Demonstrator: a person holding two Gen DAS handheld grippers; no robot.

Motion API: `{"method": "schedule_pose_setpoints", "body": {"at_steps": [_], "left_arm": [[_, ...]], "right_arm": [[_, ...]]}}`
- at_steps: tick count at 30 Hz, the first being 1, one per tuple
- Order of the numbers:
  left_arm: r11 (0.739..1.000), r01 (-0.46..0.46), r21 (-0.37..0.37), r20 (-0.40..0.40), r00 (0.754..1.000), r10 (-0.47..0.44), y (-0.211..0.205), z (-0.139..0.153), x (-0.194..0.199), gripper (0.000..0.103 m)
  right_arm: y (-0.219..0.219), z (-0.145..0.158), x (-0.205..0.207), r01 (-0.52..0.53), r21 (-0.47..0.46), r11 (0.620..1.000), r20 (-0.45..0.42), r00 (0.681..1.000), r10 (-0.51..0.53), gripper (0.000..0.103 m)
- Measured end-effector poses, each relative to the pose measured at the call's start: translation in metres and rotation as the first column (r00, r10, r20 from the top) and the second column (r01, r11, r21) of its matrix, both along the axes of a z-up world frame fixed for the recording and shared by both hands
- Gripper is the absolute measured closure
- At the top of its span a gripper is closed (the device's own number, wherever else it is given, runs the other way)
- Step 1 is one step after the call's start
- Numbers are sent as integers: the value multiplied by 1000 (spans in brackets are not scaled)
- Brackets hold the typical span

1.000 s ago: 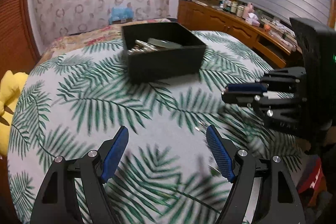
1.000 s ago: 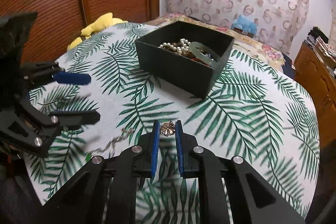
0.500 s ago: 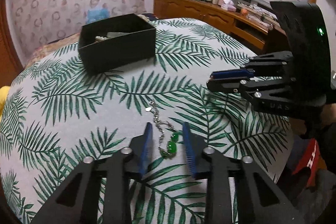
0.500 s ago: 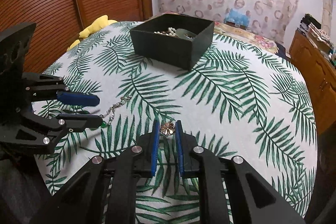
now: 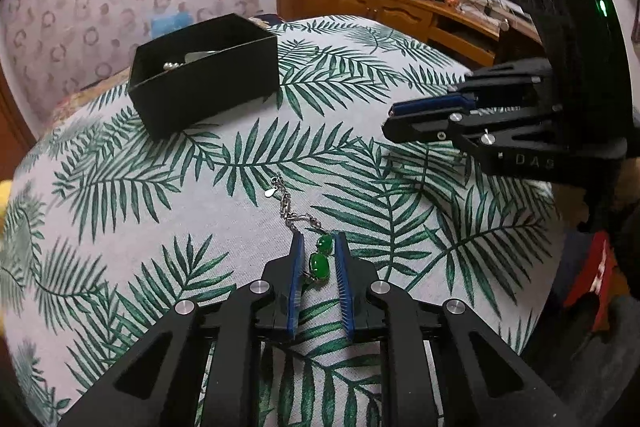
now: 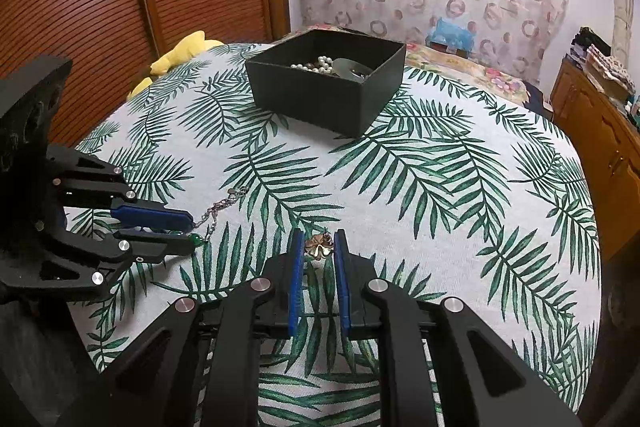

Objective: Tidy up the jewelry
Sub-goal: 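Drop the pendant chain into the box with the left while the right drops the earring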

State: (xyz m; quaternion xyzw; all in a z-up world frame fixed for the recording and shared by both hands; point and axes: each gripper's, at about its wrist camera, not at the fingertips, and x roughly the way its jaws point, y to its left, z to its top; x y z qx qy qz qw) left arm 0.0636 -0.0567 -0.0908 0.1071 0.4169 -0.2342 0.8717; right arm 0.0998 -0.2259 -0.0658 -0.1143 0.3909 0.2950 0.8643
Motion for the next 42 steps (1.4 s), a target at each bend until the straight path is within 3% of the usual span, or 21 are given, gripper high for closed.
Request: {"method": "schedule_pose_setpoints", "body": {"at_steps": [7,13,21,30,42], "left_arm": [[998,6,58,34,999,-8,-3,-1,-4,93],[999,-49,2,39,998,48,12,3,1,93],[990,-117,-79,104,987,125,34,36,12,93],[982,-159,-102,152,973,174,47,62,35,93],[976,-192,-98,220,953,210,54,91,65,93]], "right_arm": [[1,2,0,-6,-2,1000,2,1000,6,86],[4,1,0,-9,1,1000,2,1000,9,86],[9,11,4,-17,19,1000,24,1000,16,86],[18,35,21,-19,33,999,77,997,17,86],[34,61,76,-5,79,997,109,994,-4,86]]}}
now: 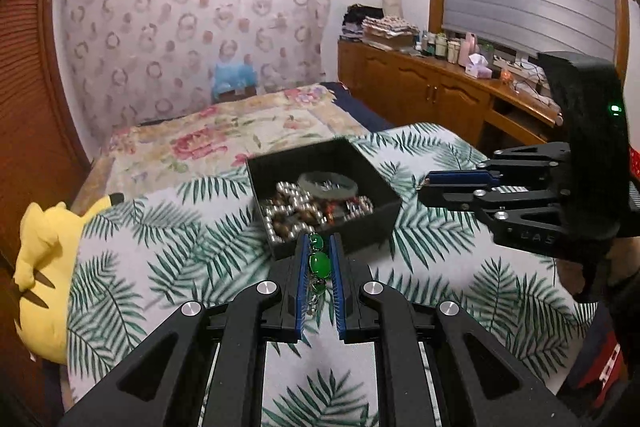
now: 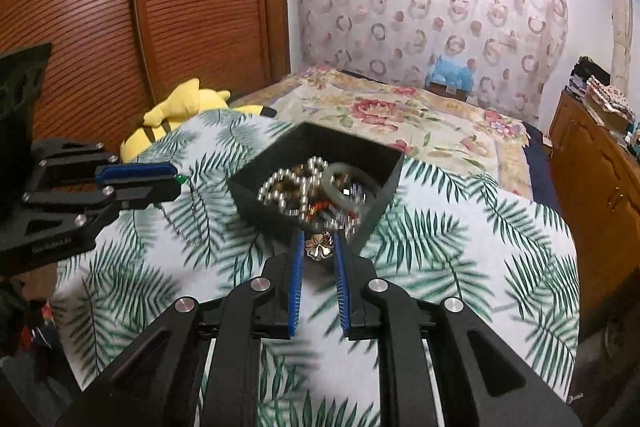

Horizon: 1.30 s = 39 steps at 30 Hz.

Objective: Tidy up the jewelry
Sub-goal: 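Drop the pendant chain into the box with the left while the right drops the earring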

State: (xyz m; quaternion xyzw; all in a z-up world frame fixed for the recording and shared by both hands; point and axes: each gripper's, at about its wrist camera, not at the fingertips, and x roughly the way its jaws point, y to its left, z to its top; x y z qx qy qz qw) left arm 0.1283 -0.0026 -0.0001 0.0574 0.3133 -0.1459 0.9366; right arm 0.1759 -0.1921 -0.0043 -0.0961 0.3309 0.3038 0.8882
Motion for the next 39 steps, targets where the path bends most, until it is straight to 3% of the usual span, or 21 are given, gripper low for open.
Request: {"method": "schedule_pose_setpoints", "body": {"at_steps": [12,14,17,36,39], "left_arm": [[1000,-25,-7,32,999,25,0,22,39,93],[1000,-31,-3,31,999,31,-1,22,46,93],[999,-38,-3,23,999,38,-2,20,56,93],[998,-57,-32,-33,998,56,-10,1,94,93],[997,-70,-36,-42,997,68,-10,-2,95,85]], "right_arm": [[25,-8,51,-11,40,999,-37,999,12,86],[27,-11,56,1,40,999,-42,999,1,73],[25,-14,59,6,46,999,-50,999,-4,71],[-15,-20,33,83,77,994,-40,996,-80,71],[-17,-18,30,100,75,992,-28,995,-98,61]]}}
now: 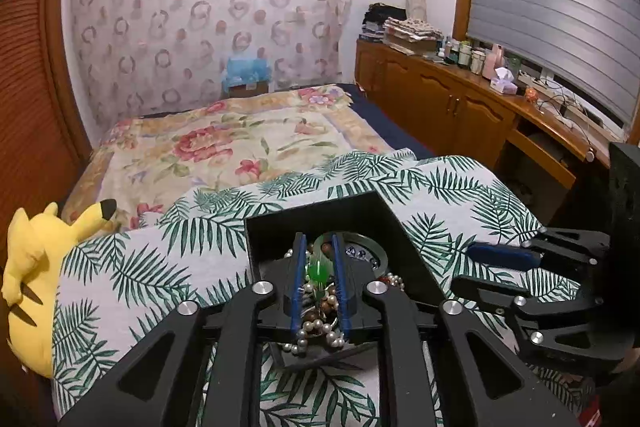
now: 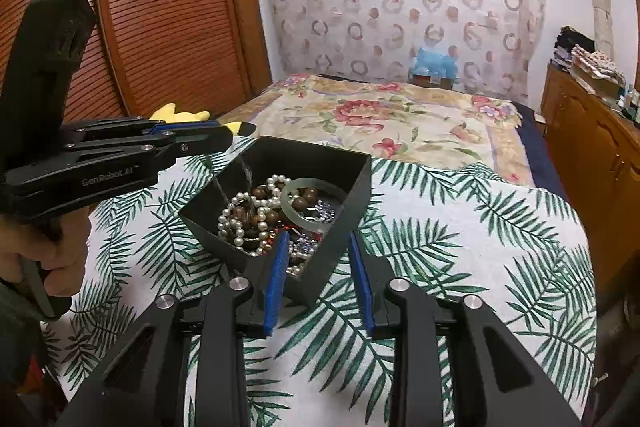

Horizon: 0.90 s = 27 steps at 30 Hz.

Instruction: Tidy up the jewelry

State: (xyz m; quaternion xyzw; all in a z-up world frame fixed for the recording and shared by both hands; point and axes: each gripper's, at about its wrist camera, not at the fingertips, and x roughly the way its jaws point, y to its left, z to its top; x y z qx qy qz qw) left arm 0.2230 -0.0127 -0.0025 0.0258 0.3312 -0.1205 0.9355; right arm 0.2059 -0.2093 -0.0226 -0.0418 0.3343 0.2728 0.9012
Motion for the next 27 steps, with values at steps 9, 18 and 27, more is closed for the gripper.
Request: {"method": "schedule_pose_setpoints", "body": {"at_steps": [9,18,27], "left_arm": [[999,-41,15,15,999,41,9,-5,-21,43],[995,-97,17,57,994,96,18,0,-66,12],[987,-154,38,90,985,150,20,4,-103,8]], "right_arm": [[-9,12,-24,57,13,998,61,996,-58,46],[-23,30,-55,167,34,985,153,973,-171,10],[-31,36,-80,247,45,968,186,950,-251,2]]}}
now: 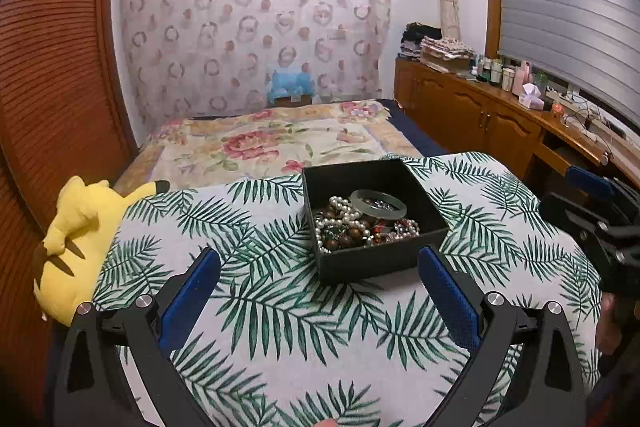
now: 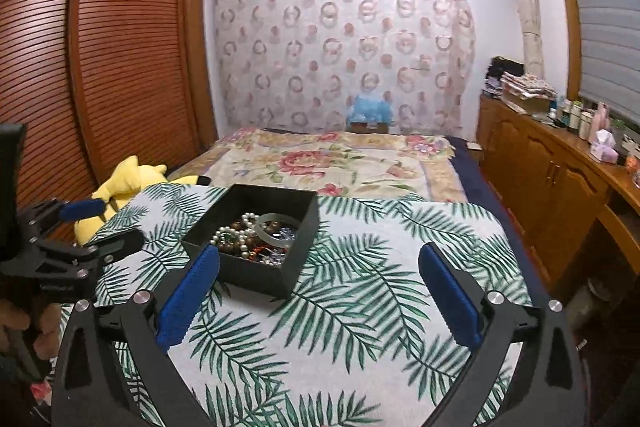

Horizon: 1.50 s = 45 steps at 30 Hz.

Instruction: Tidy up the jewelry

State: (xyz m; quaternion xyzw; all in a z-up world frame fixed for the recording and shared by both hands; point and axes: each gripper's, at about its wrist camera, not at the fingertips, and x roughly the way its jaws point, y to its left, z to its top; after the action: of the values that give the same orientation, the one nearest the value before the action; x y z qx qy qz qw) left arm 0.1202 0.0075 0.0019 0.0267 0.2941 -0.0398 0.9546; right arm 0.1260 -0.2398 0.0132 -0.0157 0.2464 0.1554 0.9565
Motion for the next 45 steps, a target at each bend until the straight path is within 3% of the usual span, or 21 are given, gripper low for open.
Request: {"method": "schedule_pose_setpoints", "body": {"at_steps": [9,45], "left_arm": [[999,-33,-21,2,999,33,4,0,-19,8],[998,-53,-38,14,998,54,14,0,-28,8]], "right_arm": [[-12,2,-13,40,48,998,17,999,-41,2],[-12,-3,-18,40,40,998,13,999,-41,2]]}}
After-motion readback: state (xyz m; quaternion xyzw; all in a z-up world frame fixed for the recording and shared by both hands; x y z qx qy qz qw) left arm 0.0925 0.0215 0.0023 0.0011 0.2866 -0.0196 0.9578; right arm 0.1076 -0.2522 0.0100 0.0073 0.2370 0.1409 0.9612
